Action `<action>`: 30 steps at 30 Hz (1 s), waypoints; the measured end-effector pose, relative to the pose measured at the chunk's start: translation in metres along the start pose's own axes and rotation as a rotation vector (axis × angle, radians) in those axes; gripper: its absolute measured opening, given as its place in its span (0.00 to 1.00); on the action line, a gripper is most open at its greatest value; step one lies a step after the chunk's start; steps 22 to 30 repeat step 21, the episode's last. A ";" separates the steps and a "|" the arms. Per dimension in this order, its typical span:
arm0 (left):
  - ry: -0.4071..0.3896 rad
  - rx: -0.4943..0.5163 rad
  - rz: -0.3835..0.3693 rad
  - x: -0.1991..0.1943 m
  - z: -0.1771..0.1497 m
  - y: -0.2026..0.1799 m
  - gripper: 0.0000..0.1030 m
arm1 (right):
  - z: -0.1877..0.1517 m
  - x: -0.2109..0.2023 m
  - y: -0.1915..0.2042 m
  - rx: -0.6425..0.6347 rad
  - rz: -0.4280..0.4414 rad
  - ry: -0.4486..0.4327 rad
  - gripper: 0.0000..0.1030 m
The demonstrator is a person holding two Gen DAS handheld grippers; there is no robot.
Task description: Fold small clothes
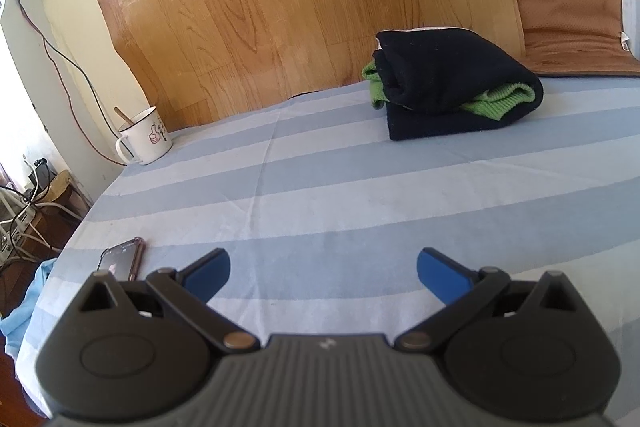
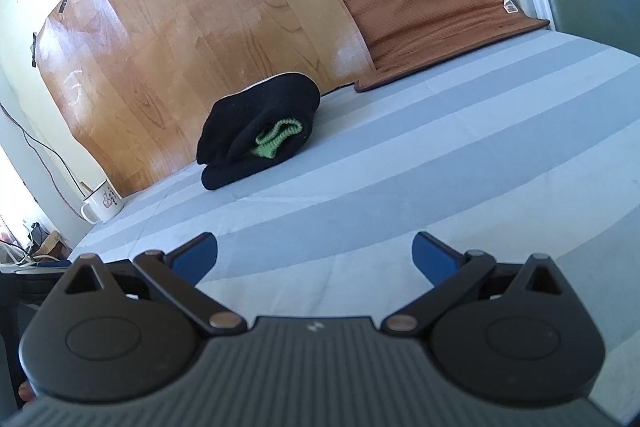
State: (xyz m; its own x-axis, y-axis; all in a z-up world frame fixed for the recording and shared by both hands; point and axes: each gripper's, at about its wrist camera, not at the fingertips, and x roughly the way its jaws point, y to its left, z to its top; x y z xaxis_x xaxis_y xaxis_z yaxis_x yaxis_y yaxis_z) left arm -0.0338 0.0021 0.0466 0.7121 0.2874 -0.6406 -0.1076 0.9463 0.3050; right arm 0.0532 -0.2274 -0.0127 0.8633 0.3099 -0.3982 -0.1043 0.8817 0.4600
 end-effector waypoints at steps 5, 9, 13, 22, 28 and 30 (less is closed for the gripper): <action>0.004 0.013 -0.009 -0.002 0.000 -0.006 1.00 | 0.001 0.000 -0.003 0.009 0.000 -0.003 1.00; 0.007 0.018 -0.023 -0.003 0.001 -0.010 1.00 | 0.001 -0.002 -0.005 0.007 0.000 -0.007 1.00; 0.004 0.020 -0.035 -0.006 0.001 -0.013 1.00 | 0.001 -0.003 -0.006 0.006 -0.001 -0.009 1.00; -0.013 0.025 -0.083 -0.011 0.002 -0.017 1.00 | 0.002 -0.005 -0.007 0.000 -0.006 -0.017 1.00; -0.013 0.025 -0.083 -0.011 0.002 -0.017 1.00 | 0.002 -0.005 -0.007 0.000 -0.006 -0.017 1.00; -0.013 0.025 -0.083 -0.011 0.002 -0.017 1.00 | 0.002 -0.005 -0.007 0.000 -0.006 -0.017 1.00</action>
